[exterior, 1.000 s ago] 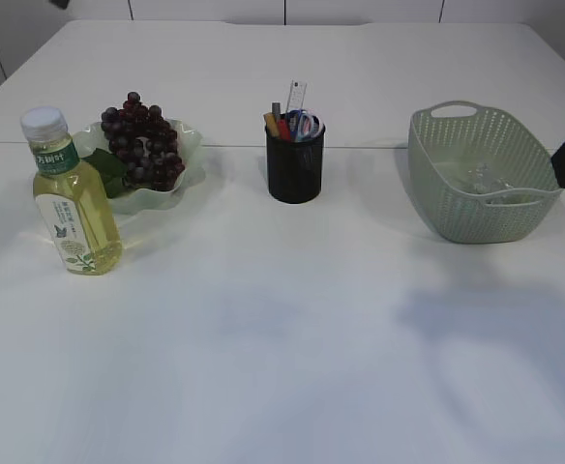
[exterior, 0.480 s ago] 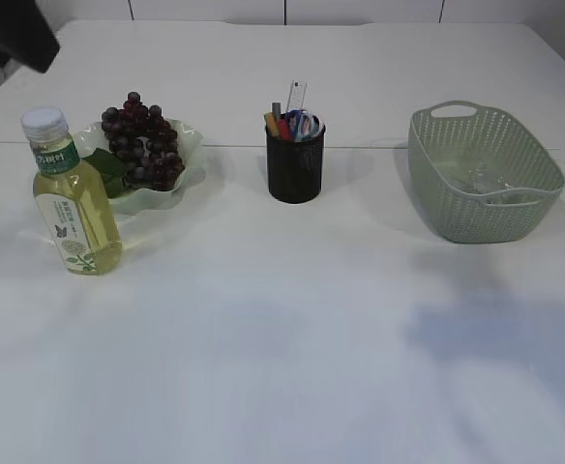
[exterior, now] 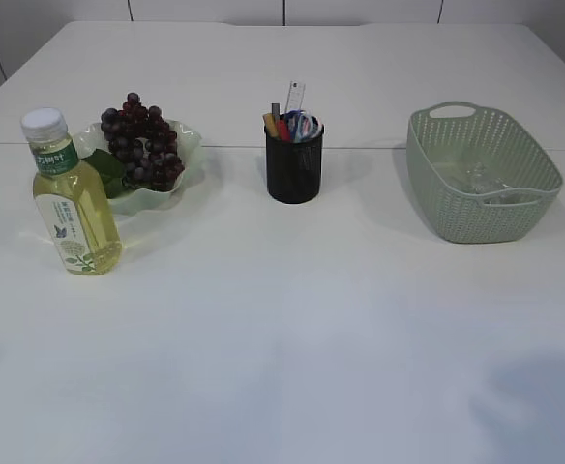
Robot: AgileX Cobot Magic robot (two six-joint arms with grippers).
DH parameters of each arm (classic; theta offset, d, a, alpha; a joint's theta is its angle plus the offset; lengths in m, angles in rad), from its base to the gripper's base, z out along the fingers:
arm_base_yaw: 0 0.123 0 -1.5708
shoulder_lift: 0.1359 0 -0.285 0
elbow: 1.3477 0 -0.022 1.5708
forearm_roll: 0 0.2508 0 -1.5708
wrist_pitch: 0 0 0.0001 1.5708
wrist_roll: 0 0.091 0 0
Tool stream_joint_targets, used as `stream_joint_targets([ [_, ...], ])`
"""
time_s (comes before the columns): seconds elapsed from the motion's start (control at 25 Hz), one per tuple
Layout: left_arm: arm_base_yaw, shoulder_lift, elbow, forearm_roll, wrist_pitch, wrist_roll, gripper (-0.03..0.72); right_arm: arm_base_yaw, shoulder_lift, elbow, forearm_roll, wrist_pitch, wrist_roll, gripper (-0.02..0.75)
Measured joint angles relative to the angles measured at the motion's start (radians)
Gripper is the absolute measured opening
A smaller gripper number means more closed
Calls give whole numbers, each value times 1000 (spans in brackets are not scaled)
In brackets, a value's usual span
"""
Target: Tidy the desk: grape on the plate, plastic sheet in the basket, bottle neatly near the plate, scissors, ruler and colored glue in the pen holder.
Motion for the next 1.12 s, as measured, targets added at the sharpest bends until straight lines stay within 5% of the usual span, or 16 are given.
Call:
stream_joint_targets([
  [0.36,0,-535,340,-37,-4,56,280,0,-445,242,-4,-15,-111,575],
  [0.6,0,-776,525,68,75,75,280,0,-596,285,-93,4,-132,575],
  [1.12,-2,-776,565,93,52,128,279,0,-596,401,-122,22,-138,575],
])
